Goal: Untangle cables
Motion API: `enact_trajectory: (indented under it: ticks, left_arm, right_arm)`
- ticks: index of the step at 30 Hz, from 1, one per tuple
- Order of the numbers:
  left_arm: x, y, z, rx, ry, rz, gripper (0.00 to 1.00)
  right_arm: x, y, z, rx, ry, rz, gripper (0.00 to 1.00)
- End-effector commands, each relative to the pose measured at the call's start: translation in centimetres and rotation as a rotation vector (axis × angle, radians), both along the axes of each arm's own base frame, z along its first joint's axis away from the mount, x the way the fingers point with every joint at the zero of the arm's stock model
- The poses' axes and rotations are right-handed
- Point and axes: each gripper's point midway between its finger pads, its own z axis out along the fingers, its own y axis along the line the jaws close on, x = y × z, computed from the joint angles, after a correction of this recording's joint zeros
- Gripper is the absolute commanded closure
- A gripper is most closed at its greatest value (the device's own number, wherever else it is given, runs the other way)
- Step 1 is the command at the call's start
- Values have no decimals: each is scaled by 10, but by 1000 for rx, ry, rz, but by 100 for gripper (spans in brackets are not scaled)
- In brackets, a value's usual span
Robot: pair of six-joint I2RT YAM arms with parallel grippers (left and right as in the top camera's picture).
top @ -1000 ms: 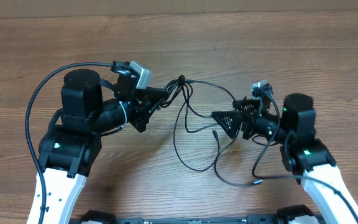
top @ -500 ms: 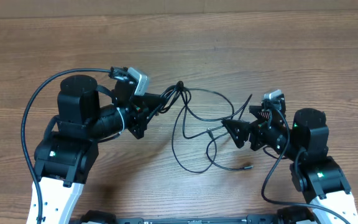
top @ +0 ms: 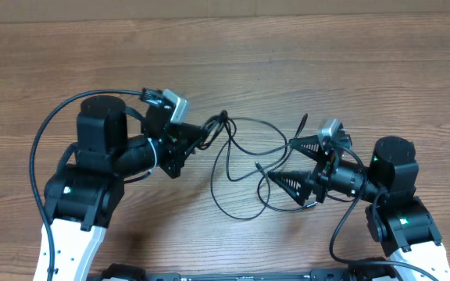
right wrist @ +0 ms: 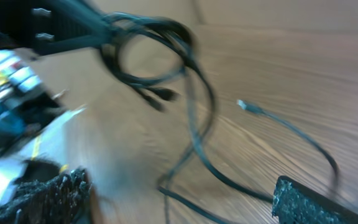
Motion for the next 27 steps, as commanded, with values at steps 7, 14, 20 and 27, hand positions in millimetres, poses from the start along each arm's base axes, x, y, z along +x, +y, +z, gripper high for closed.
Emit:
enact_trajectory:
  ticks: [7, 14, 20, 27]
  left_arm:
    - [-30, -20, -5, -8, -86, -320, 96]
    - [-30, -20, -6, -3, -93, -326, 96]
    - [-28, -20, -5, -2, -106, -326, 96]
    - [-28, -17, -10, 23, -84, -308, 96]
  right_arm:
    - [-16, 11, 15, 3, -124, 114, 0]
    - [4, 15, 29, 11, -135, -1, 0]
    - [26, 22, 46, -83, -120, -75, 0]
    - [51, 31, 57, -339, -177, -61, 6]
